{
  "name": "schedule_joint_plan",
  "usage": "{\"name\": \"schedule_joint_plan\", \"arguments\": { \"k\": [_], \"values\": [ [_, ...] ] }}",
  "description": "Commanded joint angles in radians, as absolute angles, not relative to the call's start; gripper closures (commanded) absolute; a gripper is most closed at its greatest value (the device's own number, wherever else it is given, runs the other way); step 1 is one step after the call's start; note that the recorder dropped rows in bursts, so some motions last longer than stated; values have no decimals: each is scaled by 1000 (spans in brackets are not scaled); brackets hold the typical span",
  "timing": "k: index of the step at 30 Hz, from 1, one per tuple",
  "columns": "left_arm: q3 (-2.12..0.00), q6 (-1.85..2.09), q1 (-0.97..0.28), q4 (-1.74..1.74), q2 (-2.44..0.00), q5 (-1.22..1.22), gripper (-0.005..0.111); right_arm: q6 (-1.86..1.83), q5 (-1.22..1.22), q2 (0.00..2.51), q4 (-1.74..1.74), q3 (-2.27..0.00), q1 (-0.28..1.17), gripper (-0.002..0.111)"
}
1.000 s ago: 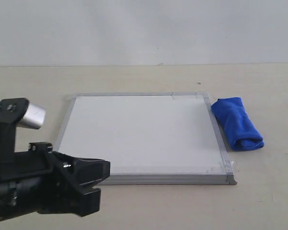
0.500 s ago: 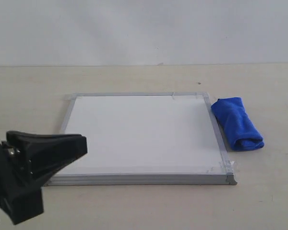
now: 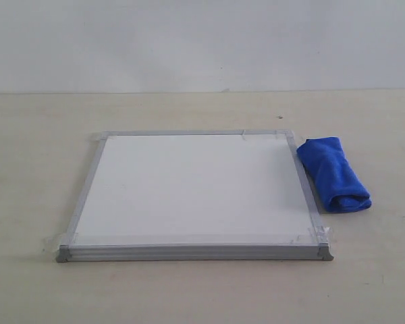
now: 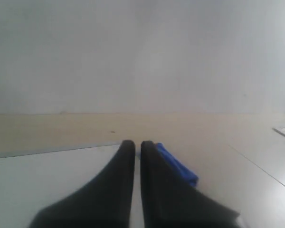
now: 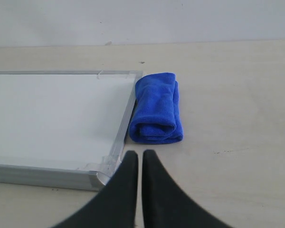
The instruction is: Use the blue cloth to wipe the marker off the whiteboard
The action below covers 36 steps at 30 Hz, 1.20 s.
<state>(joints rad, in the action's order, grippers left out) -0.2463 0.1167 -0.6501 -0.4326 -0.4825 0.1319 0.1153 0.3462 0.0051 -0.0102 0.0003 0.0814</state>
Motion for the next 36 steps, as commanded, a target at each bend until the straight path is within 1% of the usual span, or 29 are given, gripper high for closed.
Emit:
{"name": "schedule_joint_plan", "arguments": {
  "k": [1, 3, 6, 12, 15, 22, 26, 32, 36],
  "values": [
    [-167, 139, -467, -429, -364, 114, 102, 113, 342, 0, -11, 0, 79, 108],
    [-132, 167, -393, -429, -309, 114, 102, 113, 342, 0, -11, 0, 79, 108],
    [-87, 233, -324, -429, -237, 112, 102, 113, 342, 0, -11, 0, 79, 108],
    [-5, 288, -253, -429, -89, 112, 102, 113, 342, 0, -11, 0, 79, 108],
    [0, 288, -202, -429, -28, 110, 102, 113, 342, 0, -11, 0, 79, 108],
    [0, 311, -85, -428, 0, -30, 102, 113, 342, 0, -11, 0, 79, 108],
    [0, 355, -54, -425, 0, -99, 102, 113, 342, 0, -11, 0, 79, 108],
    [0, 375, -52, -427, 0, -182, 102, 113, 342, 0, -11, 0, 79, 108],
    [0, 310, -52, -429, 0, -225, 102, 113, 342, 0, -11, 0, 79, 108]
  ]
}}
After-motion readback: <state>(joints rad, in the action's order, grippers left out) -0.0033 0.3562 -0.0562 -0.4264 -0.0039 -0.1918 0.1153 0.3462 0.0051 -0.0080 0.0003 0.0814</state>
